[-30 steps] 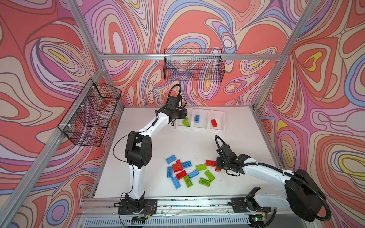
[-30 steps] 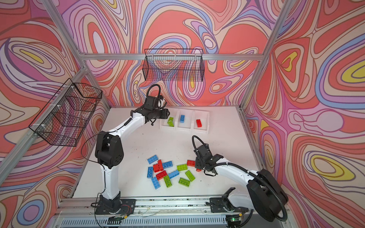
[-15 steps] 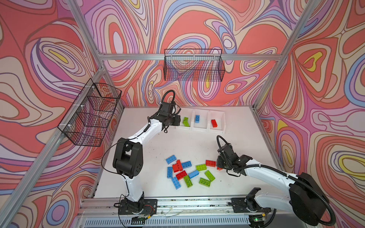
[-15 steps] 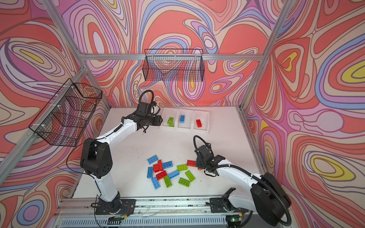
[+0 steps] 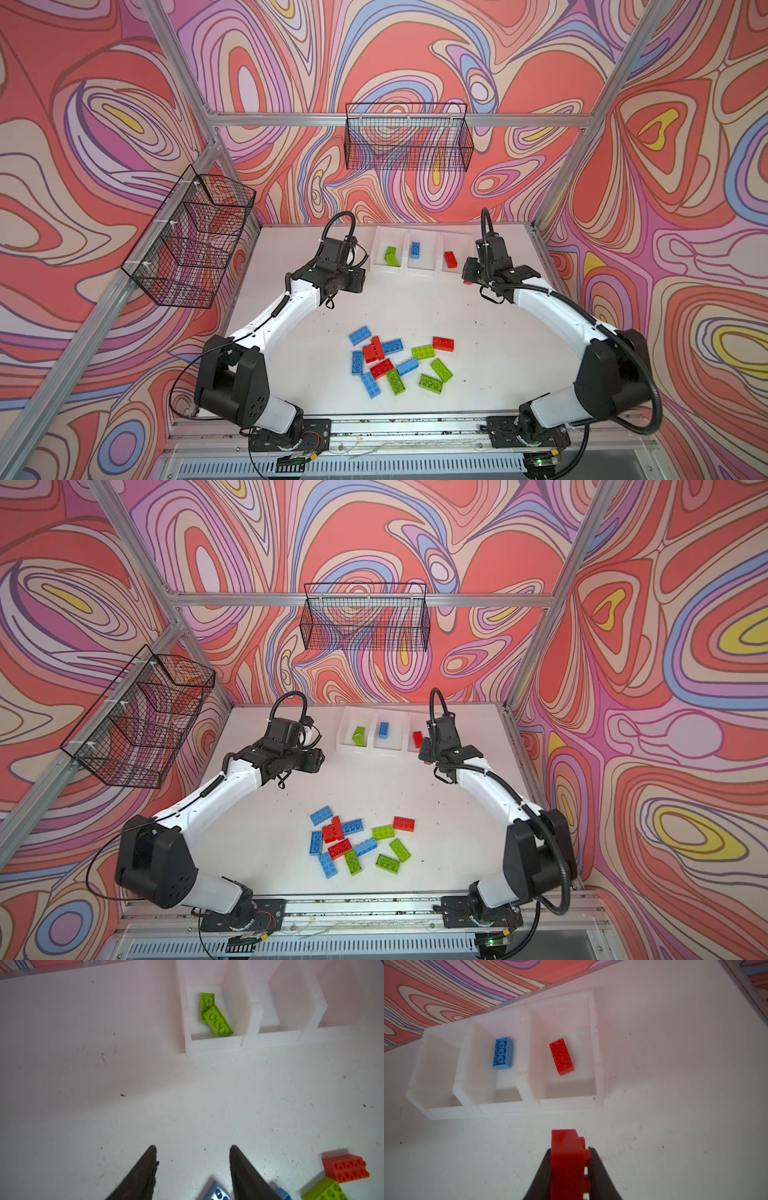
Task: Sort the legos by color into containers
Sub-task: 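Release the red brick in the farthest bin while the left reaches the pile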
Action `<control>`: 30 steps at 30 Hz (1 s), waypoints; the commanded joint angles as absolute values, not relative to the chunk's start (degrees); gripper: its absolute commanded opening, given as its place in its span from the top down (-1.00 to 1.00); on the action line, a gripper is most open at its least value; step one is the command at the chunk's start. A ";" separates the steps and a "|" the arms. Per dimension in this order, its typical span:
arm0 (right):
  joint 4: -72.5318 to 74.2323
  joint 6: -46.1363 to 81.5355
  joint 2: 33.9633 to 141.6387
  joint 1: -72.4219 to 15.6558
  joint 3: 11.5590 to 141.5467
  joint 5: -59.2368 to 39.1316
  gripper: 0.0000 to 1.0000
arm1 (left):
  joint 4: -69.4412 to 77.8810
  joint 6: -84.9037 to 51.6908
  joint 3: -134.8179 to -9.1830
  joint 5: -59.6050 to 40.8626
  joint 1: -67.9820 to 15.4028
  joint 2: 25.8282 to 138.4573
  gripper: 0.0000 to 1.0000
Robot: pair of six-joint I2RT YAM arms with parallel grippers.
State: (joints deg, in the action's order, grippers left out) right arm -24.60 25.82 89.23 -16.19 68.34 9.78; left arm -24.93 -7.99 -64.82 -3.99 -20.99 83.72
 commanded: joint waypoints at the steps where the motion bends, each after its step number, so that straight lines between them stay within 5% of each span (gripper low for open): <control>1: -23.37 19.15 96.72 -14.85 74.47 7.18 0.78 | -28.61 -5.62 -60.98 -4.62 -20.95 80.41 -0.20; 13: -22.85 12.81 117.52 -11.52 90.75 11.19 0.78 | -31.02 2.14 -55.58 -6.69 -21.04 76.02 -0.25; 30: -26.51 6.61 129.02 -10.49 104.90 14.25 0.56 | -31.36 11.46 -52.03 -9.96 -21.35 74.40 -0.27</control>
